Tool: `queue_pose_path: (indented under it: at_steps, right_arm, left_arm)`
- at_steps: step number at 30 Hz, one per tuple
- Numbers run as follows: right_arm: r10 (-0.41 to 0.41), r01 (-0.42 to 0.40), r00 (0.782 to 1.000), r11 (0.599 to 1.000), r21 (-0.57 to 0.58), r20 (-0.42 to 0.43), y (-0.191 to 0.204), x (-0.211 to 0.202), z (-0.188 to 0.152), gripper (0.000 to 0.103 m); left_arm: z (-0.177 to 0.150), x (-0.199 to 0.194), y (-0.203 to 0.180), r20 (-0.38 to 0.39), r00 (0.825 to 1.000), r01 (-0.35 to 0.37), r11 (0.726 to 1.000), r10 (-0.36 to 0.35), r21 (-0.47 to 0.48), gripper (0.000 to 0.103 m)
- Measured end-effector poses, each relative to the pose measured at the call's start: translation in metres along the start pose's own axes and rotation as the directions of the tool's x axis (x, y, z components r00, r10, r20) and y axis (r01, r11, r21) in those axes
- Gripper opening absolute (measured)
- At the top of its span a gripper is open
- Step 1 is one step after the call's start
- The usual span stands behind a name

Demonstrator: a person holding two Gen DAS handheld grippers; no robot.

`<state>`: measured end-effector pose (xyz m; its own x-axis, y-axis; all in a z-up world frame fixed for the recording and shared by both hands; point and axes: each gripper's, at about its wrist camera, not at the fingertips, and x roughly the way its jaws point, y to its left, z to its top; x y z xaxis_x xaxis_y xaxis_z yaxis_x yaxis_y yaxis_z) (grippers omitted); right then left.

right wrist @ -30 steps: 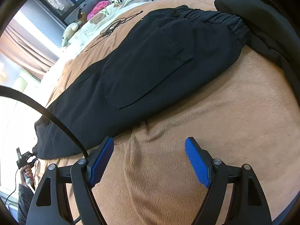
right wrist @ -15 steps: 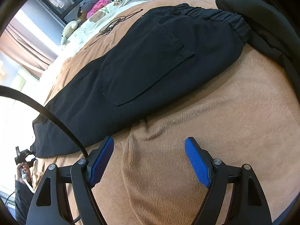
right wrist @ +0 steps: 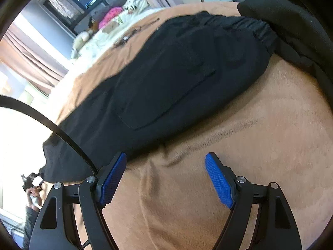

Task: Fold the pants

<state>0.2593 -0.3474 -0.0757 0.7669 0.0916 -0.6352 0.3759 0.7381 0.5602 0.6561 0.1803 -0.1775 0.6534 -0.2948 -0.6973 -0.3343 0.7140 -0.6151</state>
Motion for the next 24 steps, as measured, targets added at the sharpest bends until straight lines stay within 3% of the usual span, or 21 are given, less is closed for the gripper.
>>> queue_pose_path:
  at_steps: [8, 10, 16, 22, 24]
  right_arm:
    - [0.062, -0.066, 0.997, 0.993, 0.100, 0.035, -0.023, 0.002, -0.003, 0.078]
    - [0.079, -0.084, 0.996, 0.987, 0.137, 0.038, -0.032, 0.006, -0.004, 0.078]
    - [0.139, -0.158, 0.985, 0.961, 0.226, 0.099, -0.052, 0.015, 0.003, 0.078]
    - [0.138, -0.179, 0.978, 0.941, 0.286, 0.158, -0.063, 0.029, 0.008, 0.076]
    - [0.124, -0.172, 0.976, 0.942, 0.287, 0.179, -0.062, 0.034, 0.010, 0.070]
  left_arm:
    - [-0.004, 0.019, -0.002, -0.034, 0.999, 0.002, 1.000, -0.002, 0.001, 0.043]
    - [-0.002, 0.022, -0.004, -0.018, 1.000, -0.024, 1.000, 0.024, 0.003, 0.028]
    - [0.002, 0.026, -0.008, -0.012, 0.999, -0.031, 1.000, 0.031, 0.005, 0.006]
    - [0.010, 0.015, -0.021, 0.026, 0.999, -0.031, 0.999, 0.030, 0.026, 0.004]
    - [0.014, 0.007, -0.026, 0.036, 0.999, -0.024, 0.999, 0.023, 0.037, 0.004]
